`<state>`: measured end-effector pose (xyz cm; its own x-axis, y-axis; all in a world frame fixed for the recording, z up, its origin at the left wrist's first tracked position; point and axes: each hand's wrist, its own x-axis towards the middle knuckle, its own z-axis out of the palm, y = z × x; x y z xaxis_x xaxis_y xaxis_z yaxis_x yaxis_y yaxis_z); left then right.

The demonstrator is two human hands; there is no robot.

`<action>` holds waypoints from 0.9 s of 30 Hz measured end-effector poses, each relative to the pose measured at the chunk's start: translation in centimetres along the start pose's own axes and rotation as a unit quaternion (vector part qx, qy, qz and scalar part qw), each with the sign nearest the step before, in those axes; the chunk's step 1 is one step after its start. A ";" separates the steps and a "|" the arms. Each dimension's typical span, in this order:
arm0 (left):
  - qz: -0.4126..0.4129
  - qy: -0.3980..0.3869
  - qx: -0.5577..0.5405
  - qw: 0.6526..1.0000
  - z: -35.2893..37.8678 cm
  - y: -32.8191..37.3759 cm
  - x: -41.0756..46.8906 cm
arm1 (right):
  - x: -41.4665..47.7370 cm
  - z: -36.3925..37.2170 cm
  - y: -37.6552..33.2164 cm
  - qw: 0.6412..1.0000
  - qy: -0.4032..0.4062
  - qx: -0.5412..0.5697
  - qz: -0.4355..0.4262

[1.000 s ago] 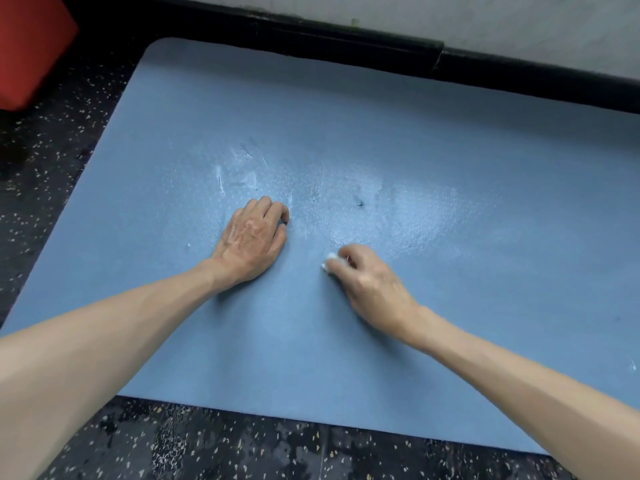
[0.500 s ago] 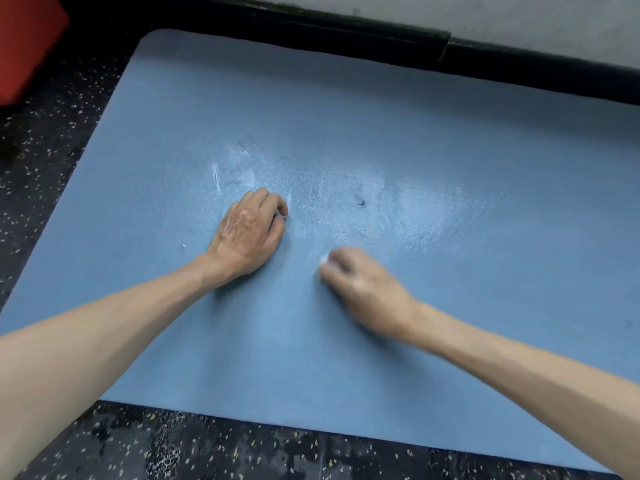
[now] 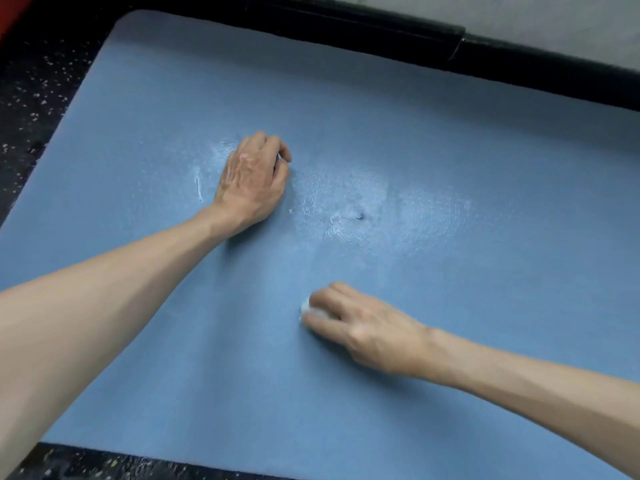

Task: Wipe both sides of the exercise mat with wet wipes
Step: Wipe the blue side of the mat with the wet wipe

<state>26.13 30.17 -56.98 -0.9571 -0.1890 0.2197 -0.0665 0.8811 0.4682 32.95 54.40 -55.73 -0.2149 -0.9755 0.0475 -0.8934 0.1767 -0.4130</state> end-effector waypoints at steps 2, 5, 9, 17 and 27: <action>-0.004 0.001 0.012 1.000 0.3 0.1 1.6 | 0.3 -1.0 1.3 0.998 -0.024 0.007 -0.052; -0.013 0.012 0.033 0.999 0.7 -0.2 3.9 | 3.5 -2.7 7.3 0.998 0.040 -0.046 -0.026; -0.026 0.012 0.055 0.998 1.5 -1.6 4.4 | 7.4 -5.7 15.9 0.963 0.179 -0.099 0.177; -0.030 0.023 0.049 0.998 1.8 -2.0 4.5 | 6.1 -3.9 10.7 0.975 0.141 -0.046 0.168; -0.029 0.031 0.046 0.998 2.3 -2.2 4.6 | 7.2 -5.4 12.4 1.000 -0.011 -0.006 0.019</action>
<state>21.19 28.39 -58.97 -0.9317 -0.2642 0.2494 -0.1489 0.9038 0.4013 18.21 50.30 -55.54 -0.2401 -0.9707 0.0129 -0.8898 0.2148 -0.4026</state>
